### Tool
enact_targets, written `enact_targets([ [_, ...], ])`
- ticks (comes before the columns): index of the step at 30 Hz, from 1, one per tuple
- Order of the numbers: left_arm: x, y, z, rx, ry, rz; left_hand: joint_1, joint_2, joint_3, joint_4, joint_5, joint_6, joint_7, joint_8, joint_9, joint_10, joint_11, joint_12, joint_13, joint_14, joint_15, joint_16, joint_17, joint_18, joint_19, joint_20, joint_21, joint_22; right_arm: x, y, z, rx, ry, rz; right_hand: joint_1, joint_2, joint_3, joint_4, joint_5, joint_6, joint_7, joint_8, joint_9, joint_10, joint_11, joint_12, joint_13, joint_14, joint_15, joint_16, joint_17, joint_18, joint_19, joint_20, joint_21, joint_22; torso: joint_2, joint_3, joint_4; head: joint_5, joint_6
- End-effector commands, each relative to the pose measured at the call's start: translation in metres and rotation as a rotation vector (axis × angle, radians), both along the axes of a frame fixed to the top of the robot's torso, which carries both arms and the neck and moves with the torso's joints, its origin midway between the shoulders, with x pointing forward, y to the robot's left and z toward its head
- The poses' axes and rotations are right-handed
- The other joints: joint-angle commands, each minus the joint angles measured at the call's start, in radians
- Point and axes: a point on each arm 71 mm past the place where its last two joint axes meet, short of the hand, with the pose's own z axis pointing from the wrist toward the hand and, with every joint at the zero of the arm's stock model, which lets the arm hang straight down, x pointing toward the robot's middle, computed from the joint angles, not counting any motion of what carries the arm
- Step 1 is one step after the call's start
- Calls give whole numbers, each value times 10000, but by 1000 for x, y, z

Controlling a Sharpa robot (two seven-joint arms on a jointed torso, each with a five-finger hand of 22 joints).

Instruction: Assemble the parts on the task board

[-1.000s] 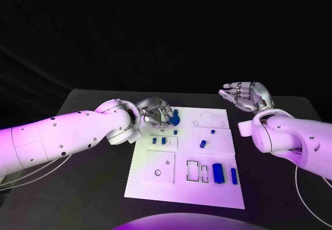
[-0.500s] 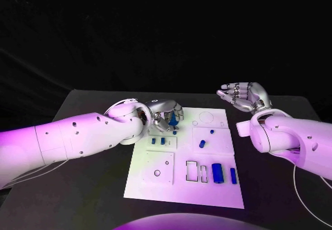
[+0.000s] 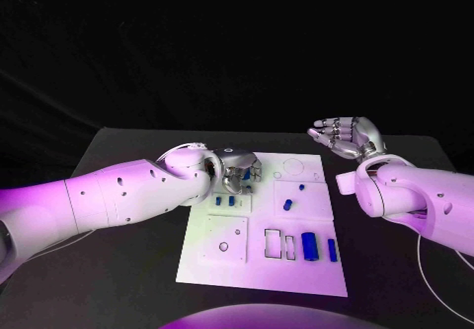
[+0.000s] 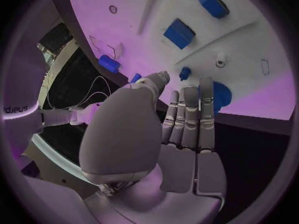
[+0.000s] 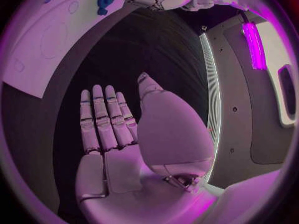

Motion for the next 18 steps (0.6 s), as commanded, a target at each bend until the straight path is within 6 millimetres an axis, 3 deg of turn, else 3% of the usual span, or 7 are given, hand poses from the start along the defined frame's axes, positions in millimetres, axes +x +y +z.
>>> enact_targets([
  [1, 0, -1, -4, 559, 165, -166, -105, 30, -27, 7, 13, 94, 26, -90, -37, 76, -20, -48, -35, 69, 20, 104, -16, 119, -39, 29, 73, 29, -1, 2, 0, -33, 6, 207, -4, 49, -10, -40, -43, 62, 179, 41, -6, 53, -5, 2, 1, 30, -50, -24, -9, 109, -59, -30, 45, -9, -5, -2, 3, -14, -13],
  [15, 3, 0, -7, 684, 330, 48, 79, 231, 487, -109, 22, 645, 66, -232, -330, 449, -60, -230, -331, 15, -14, 518, -191, 130, -81, 7, 392, 307, -1, 3, 0, -17, 27, 254, -20, 44, -21, -37, -44, 57, 187, 31, -13, 45, 1, -8, -2, 36, -48, -23, -19, 109, -54, -29, 49, -17, -6, -4, 10, -19, -37],
  [18, 5, 0, -8, 673, 434, 138, 20, 280, 669, -103, 14, 778, 93, -299, -413, 642, -97, -301, -408, 240, -43, 767, 72, 133, -68, -17, 516, 404, -1, 3, 0, -18, 23, 266, -23, 47, -21, -35, -43, 58, 188, 30, -14, 44, 2, -9, -2, 37, -48, -23, -21, 109, -54, -29, 50, -19, -6, -1, 10, -26, -47],
])
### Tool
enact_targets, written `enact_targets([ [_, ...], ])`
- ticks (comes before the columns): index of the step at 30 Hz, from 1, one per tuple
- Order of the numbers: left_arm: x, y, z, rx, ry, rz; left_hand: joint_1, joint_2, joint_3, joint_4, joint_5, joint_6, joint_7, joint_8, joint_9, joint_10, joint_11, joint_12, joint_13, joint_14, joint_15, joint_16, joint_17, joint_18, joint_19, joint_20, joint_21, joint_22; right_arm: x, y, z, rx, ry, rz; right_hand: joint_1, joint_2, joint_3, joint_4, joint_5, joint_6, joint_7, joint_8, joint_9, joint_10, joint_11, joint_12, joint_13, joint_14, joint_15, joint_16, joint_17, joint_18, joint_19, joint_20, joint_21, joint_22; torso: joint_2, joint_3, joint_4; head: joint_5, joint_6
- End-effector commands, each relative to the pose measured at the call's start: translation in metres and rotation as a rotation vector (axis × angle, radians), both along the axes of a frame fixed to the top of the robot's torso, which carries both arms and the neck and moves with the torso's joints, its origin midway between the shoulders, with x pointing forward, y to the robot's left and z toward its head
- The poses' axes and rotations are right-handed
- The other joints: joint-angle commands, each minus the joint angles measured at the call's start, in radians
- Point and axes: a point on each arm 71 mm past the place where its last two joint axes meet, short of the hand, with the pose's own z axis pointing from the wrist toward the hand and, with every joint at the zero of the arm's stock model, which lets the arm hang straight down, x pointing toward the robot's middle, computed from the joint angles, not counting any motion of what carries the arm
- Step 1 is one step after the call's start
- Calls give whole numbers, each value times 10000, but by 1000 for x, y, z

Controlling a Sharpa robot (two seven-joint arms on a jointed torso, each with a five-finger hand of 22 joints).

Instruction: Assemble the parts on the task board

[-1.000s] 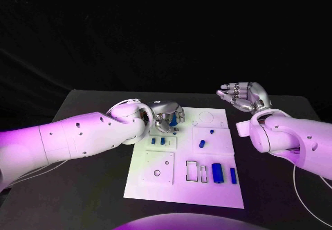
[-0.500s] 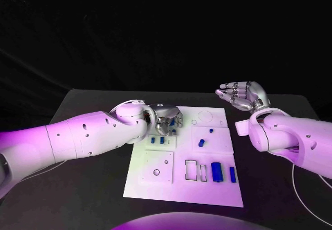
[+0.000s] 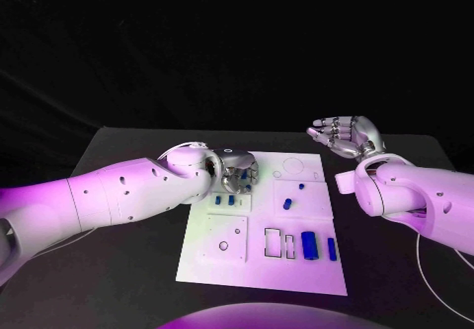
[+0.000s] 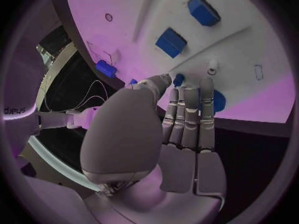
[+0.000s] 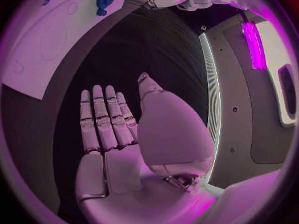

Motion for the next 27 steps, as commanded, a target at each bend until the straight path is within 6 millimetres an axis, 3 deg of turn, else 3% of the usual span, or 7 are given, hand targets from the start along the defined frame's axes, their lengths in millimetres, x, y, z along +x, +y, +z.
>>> enact_targets([
  [1, 1, 0, -2, 172, 268, 69, -37, 106, 143, -5, 12, 108, 8, -95, -64, 124, -14, -102, -67, 141, 3, 147, 113, 132, -68, -23, 102, 73, -1, 2, 0, -35, -20, 237, -23, 49, -20, -35, -43, 59, 189, 30, -16, 44, 2, -10, -2, 37, -48, -23, -12, 108, -53, -30, 50, -11, 4, 5, 1, -4, -14],
  [27, 5, -3, -9, 406, 835, 115, -355, -64, 249, -55, -27, 231, -19, -302, -252, 301, -3, -346, -242, 378, 28, 577, 412, 120, -157, -1, 304, 269, 0, 3, 0, -43, -10, 265, -31, 61, -19, -31, -41, 63, 189, 27, -19, 44, 2, -13, -2, 38, -46, -24, -18, 108, -52, -29, 51, -17, -5, 8, 2, -2, -96],
])
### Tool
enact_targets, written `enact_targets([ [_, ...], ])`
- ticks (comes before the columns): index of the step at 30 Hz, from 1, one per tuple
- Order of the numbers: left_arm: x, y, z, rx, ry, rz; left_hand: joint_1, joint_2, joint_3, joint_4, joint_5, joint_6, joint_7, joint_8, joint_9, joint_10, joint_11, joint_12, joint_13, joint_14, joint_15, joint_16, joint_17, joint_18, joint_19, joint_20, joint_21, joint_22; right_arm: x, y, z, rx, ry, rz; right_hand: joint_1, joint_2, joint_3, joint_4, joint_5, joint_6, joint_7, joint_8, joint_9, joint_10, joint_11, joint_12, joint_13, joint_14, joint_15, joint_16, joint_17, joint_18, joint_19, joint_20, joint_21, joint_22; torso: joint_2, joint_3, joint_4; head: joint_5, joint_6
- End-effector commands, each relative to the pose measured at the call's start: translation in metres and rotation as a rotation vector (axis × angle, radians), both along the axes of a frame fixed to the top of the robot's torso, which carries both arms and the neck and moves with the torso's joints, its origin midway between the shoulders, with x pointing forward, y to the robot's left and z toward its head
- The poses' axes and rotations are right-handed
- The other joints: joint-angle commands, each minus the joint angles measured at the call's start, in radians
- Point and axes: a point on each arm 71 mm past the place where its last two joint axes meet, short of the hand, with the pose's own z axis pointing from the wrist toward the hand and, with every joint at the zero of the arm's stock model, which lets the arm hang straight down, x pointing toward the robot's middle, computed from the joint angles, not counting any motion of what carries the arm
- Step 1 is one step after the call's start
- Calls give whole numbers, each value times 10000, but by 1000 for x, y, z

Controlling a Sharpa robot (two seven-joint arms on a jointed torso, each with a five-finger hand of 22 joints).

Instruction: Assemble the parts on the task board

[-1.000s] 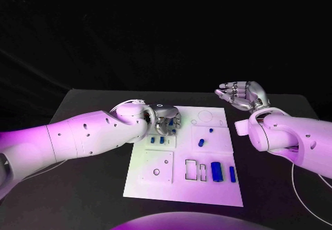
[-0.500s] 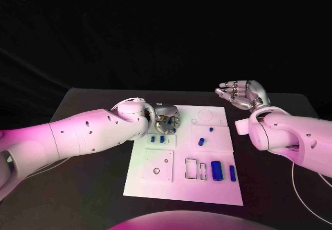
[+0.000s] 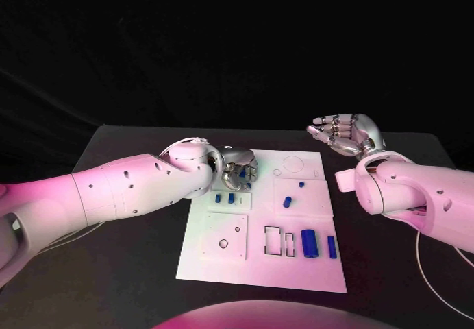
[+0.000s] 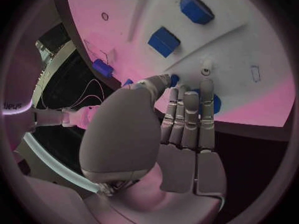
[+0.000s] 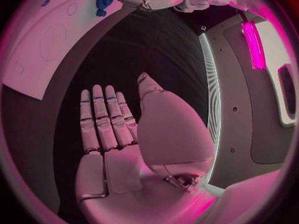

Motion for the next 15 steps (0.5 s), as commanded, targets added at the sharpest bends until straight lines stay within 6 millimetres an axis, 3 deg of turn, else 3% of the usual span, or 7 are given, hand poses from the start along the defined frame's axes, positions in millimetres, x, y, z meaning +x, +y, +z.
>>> enact_targets([
  [1, -4, -2, -7, 303, 523, -131, -63, 27, -1, 29, -26, 93, -41, -65, -16, 97, 9, -48, -10, 87, -6, 79, 72, 124, -87, 1, 64, 26, 0, 3, 0, -38, -25, 238, -33, 69, -17, -32, -41, 71, 188, 28, -13, 47, 0, -14, -2, 39, -46, -24, -14, 108, -50, -29, 52, -13, -2, 1, -1, 5, -12],
  [15, -2, 2, -10, 670, 670, 3, 107, 409, 436, -458, -31, 772, -153, -87, -107, 924, -223, -218, -88, 858, -205, 832, 1054, -49, 656, -156, 1097, 1150, 0, 3, 0, -35, -27, 255, -35, 74, -16, -33, -40, 78, 186, 28, -15, 50, -2, -14, -2, 42, -47, -23, -19, 109, -48, -30, 54, -17, 3, 0, 2, 9, -18],
])
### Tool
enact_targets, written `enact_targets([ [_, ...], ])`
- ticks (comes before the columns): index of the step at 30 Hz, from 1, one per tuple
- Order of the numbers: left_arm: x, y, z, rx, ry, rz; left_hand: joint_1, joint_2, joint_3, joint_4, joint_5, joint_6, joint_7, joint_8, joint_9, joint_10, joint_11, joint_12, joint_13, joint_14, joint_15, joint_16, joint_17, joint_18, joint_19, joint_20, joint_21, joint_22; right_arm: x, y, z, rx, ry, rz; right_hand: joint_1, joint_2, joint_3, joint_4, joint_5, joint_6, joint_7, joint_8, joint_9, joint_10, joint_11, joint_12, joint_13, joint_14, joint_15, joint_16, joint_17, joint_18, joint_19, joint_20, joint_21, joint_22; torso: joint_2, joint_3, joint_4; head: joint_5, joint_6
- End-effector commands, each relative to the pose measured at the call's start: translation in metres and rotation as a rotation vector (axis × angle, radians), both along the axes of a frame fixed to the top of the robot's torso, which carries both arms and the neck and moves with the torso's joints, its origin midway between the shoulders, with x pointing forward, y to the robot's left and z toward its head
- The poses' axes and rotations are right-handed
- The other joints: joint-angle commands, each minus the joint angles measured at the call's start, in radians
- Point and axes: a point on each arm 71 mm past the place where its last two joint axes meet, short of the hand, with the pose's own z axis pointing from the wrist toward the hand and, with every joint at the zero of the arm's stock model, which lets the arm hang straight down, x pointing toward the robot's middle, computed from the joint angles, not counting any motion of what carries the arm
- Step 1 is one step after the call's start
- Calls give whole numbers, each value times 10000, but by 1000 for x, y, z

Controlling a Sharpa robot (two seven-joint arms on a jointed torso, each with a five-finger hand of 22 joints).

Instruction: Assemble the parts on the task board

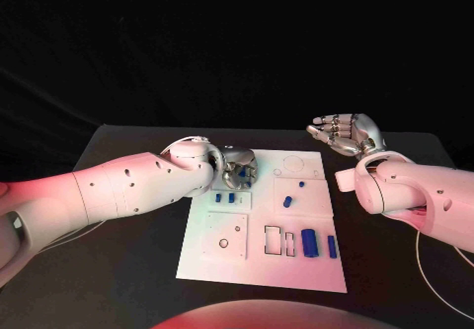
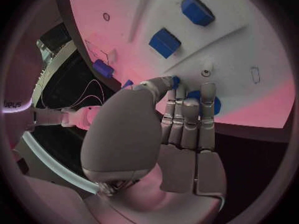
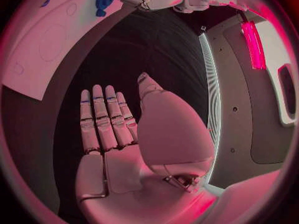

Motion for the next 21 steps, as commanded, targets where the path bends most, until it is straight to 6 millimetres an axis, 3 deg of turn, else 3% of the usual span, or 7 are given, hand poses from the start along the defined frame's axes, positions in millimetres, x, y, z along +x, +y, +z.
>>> enact_targets([
  [1, -3, 2, -10, 538, 503, -5, 12, 124, 68, -97, -32, 138, -7, -55, -19, 158, -36, -78, -9, 139, 1, 84, 108, -61, 132, -34, 161, 182, 0, 2, 0, -36, -36, 231, -35, 74, -16, -33, -40, 79, 186, 28, -15, 50, -2, -14, -1, 42, -47, -23, -10, 109, -48, -30, 54, -9, 6, -1, 4, -3, -1],
  [15, -2, 2, -9, 450, 355, 50, 58, 233, 282, -412, -36, 233, 19, -205, -85, 421, -66, -280, -57, 271, -47, 178, 144, -120, 339, -100, 519, 566, 0, 2, 0, -36, -50, 238, -38, 86, -14, -33, -40, 90, 182, 30, -17, 57, -5, -13, 0, 49, -49, -21, -17, 110, -43, -30, 57, -15, -2, -1, 6, -4, 4],
  [21, -3, 2, -7, 9, 217, 13, -98, 241, 350, -515, -35, 352, 26, -294, -113, 676, -82, -458, -100, 508, -66, 248, 310, -178, 566, -121, 786, 872, 0, 2, 0, -32, -59, 253, -43, 96, -12, -30, -40, 95, 181, 30, -18, 61, -7, -13, 0, 52, -50, -20, -21, 110, -40, -31, 58, -18, 1, -5, -2, 9, 59],
])
